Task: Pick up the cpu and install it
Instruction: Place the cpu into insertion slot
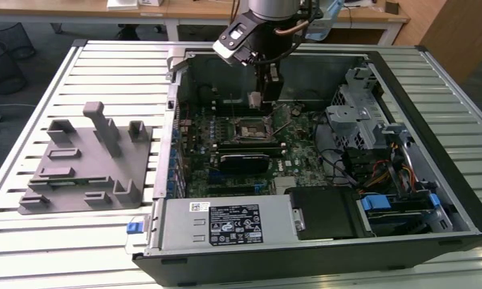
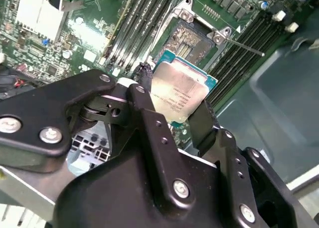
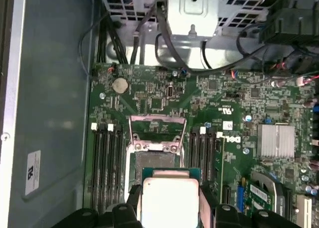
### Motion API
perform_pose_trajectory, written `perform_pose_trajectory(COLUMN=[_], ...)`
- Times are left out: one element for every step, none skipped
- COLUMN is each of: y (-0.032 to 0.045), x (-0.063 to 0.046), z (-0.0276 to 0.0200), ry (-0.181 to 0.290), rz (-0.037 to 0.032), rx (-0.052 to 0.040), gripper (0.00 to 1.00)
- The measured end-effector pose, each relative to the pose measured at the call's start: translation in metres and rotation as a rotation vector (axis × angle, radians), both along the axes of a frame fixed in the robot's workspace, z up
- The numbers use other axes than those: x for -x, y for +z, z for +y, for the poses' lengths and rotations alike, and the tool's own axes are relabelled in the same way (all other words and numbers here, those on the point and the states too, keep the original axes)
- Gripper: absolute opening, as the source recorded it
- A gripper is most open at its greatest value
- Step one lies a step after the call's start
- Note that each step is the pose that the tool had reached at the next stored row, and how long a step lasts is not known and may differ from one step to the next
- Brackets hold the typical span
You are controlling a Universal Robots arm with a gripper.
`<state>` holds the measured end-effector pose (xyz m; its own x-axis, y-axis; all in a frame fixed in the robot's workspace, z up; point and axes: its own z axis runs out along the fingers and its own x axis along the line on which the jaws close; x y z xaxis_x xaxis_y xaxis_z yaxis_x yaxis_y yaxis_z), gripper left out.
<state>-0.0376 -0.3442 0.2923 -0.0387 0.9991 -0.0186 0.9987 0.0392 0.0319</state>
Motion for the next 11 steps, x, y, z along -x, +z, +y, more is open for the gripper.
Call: perform_pose_trajectory(y=[-0.0018, -0.0036, -0.0053, -0.007, -0.0083, -0.0091, -0.0093, -0.0093, -0.0093, -0.0094, -0.0096], x=[0.0, 0.0, 0.0, 0.0, 0.0001, 0.0004, 0.0005, 0.0005, 0.0005, 0.0005, 0.0005], z=[0.0001, 0.0002, 0.0002, 0.0003, 0.0003, 0.0004, 0.0004, 0.0004, 0.0004, 0.0004, 0.0004], ry=[0.01, 0.024, 0.04, 0.057, 0.071, 0.08, 0.082, 0.082, 0.082, 0.082, 0.082], rz=[-0.0001, -0.0001, -0.0002, -0.0001, -0.0001, -0.0001, 0.0, 0.0001, 0.0001, 0.0, -0.0001], rx=[0.0001, 0.0, 0.0, 0.0, 0.0001, 0.0001, 0.0002, 0.0004, 0.0004, 0.0003, 0.0001], gripper=[0.54, 0.54, 0.54, 0.54, 0.54, 0.54, 0.54, 0.54, 0.54, 0.54, 0.54])
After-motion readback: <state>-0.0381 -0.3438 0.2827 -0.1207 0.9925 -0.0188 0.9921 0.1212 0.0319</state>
